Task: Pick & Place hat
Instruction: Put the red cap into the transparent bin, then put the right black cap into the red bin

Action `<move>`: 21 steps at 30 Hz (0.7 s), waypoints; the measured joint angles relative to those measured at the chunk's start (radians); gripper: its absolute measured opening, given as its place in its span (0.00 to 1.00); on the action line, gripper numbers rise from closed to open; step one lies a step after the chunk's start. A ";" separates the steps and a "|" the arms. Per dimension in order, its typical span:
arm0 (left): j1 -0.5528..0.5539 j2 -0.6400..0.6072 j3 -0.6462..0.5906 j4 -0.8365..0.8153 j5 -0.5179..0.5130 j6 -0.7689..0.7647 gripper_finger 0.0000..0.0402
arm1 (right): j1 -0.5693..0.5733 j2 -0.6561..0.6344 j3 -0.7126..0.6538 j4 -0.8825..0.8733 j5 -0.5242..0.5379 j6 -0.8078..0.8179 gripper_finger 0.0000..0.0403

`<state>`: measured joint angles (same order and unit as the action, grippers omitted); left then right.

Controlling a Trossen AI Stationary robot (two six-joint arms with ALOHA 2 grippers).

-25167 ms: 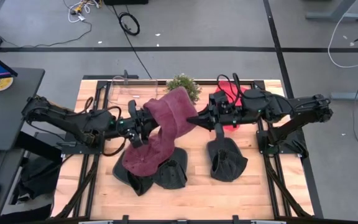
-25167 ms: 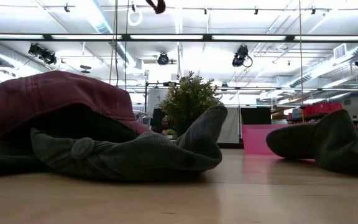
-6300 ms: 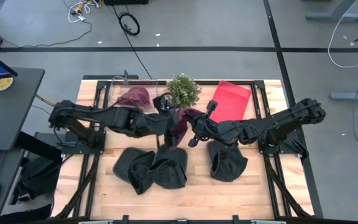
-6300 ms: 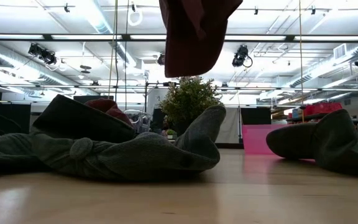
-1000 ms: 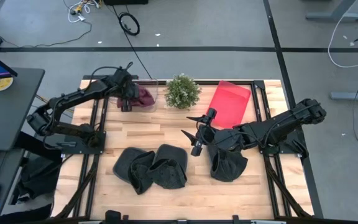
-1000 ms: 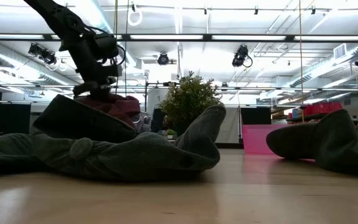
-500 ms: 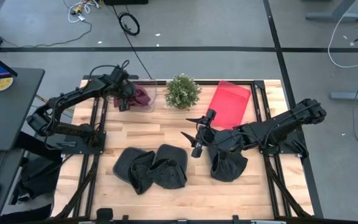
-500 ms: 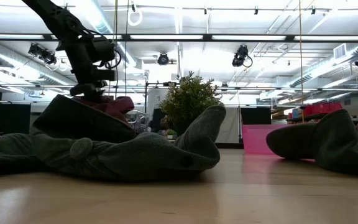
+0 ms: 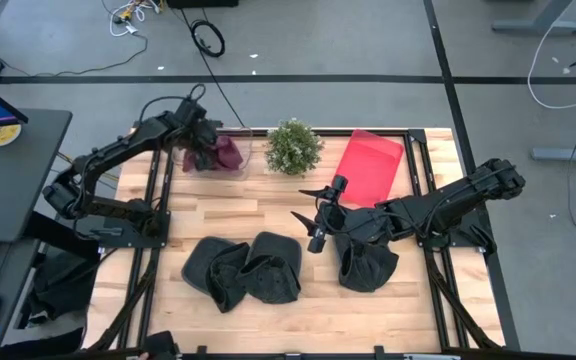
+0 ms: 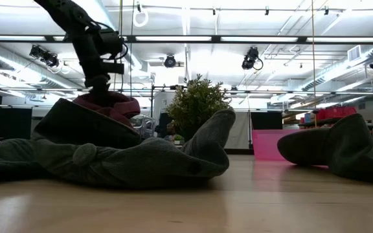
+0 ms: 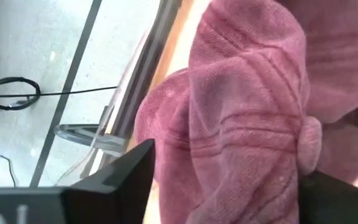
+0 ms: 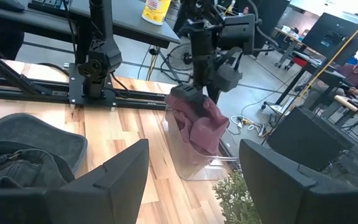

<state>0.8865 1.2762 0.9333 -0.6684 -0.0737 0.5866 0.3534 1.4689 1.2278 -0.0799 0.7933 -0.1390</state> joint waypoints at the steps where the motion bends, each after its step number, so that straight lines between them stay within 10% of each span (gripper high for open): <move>1: 0.000 0.000 0.015 -0.025 0.009 -0.001 0.63 | 0.000 0.000 0.000 0.000 0.000 0.000 0.63; 15: -0.042 -0.022 0.037 -0.159 0.092 -0.030 0.74 | 0.000 0.000 0.000 -0.004 0.000 0.000 0.63; 21: -0.100 -0.081 0.037 -0.151 -0.140 0.016 0.74 | 0.000 0.000 0.000 -0.005 0.000 0.000 0.63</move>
<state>0.7864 1.1950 0.9699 -0.8197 -0.2137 0.6024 0.3531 1.4689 1.2278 -0.0848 0.7933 -0.1390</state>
